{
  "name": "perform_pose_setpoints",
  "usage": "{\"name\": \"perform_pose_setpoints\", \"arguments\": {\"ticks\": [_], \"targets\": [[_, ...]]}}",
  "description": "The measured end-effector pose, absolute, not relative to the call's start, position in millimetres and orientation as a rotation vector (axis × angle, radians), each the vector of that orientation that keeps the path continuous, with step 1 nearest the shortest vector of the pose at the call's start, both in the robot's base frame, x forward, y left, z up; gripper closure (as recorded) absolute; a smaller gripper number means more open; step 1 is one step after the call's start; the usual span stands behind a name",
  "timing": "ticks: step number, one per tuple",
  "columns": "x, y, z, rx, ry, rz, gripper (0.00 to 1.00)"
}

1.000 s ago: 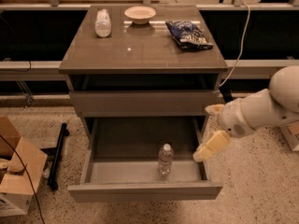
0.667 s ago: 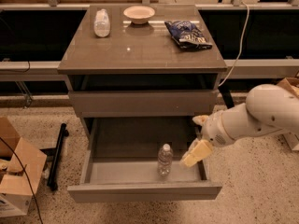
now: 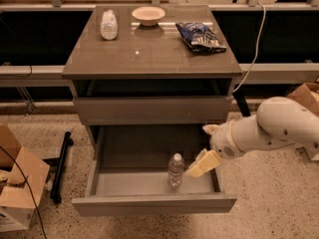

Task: Pick water bottle from middle drawer and place on counter

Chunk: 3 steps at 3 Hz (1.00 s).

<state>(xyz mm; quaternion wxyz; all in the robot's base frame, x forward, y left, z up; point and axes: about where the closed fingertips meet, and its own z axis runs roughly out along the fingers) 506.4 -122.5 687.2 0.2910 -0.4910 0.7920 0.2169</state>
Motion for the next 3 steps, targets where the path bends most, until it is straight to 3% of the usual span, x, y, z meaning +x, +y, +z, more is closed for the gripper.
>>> {"name": "perform_pose_setpoints", "arguments": {"ticks": [3], "targets": [[566, -62, 560, -1.129, 2.112, 0.663, 0.00]]}}
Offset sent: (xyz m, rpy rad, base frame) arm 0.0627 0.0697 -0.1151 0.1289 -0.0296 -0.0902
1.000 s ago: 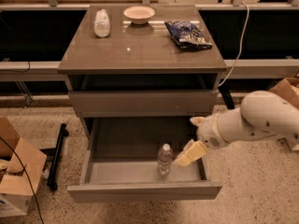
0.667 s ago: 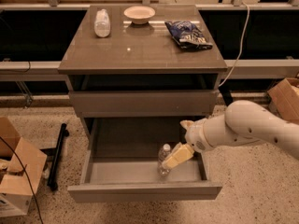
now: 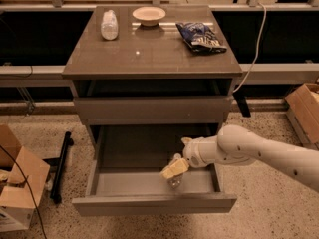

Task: Pick water bottle from middle drawer and place on counter

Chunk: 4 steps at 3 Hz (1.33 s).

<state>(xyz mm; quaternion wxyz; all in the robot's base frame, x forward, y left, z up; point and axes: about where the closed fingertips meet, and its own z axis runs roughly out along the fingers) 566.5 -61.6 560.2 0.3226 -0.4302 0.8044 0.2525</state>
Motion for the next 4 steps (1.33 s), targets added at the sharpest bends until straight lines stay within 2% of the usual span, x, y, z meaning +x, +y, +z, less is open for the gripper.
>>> {"name": "perform_pose_setpoints", "arguments": {"ticks": [2, 4], "targets": [[586, -69, 491, -0.996, 2.183, 0.738, 0.00], [588, -72, 470, -0.895, 2.160, 0.825, 0.45]]}}
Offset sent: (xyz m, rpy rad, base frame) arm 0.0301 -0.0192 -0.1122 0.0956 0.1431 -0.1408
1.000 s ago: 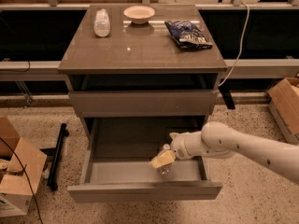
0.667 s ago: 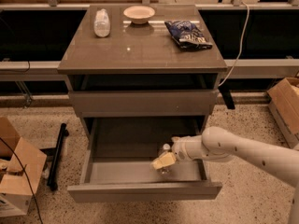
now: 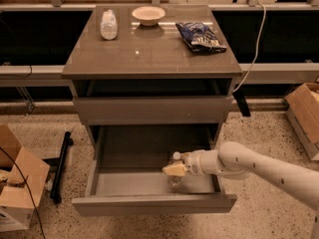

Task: Pick water bottle from middle drawer and place on counter

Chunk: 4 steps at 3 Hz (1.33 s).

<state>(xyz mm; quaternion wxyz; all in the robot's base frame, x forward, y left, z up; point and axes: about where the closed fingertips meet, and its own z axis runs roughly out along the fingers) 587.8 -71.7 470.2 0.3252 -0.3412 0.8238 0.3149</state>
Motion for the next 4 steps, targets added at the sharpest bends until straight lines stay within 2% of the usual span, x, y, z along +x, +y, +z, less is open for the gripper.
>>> {"name": "perform_pose_setpoints", "arguments": {"ticks": [1, 2, 3, 4], "targets": [[579, -74, 490, -0.878, 2.116, 0.831, 0.69], [568, -87, 554, -0.907, 2.017, 0.835, 0.92], [571, -124, 654, -0.956, 1.928, 0.780, 1.00], [592, -171, 814, -1.068, 1.854, 0.626, 1.00]]}}
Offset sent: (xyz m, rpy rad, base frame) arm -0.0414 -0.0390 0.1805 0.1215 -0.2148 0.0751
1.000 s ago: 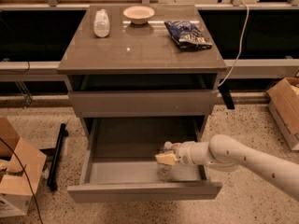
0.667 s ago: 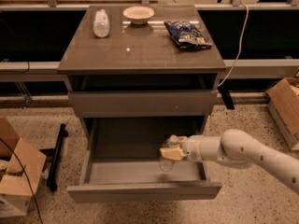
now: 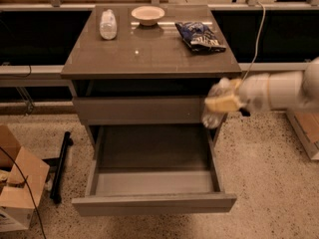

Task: Pick water bottle from middle drawer and place on counter

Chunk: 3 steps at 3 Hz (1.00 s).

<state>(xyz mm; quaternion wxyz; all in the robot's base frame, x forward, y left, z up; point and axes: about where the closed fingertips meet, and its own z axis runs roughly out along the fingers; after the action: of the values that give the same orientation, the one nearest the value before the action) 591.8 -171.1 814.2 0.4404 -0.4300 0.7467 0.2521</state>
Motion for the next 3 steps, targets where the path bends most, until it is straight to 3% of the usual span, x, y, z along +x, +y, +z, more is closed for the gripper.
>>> {"name": "perform_pose_setpoints", "arguments": {"ticks": [1, 3], "targets": [[599, -177, 903, -1.188, 1.841, 0.531, 1.00], [597, -183, 935, -1.242, 1.813, 0.519, 1.00]]}}
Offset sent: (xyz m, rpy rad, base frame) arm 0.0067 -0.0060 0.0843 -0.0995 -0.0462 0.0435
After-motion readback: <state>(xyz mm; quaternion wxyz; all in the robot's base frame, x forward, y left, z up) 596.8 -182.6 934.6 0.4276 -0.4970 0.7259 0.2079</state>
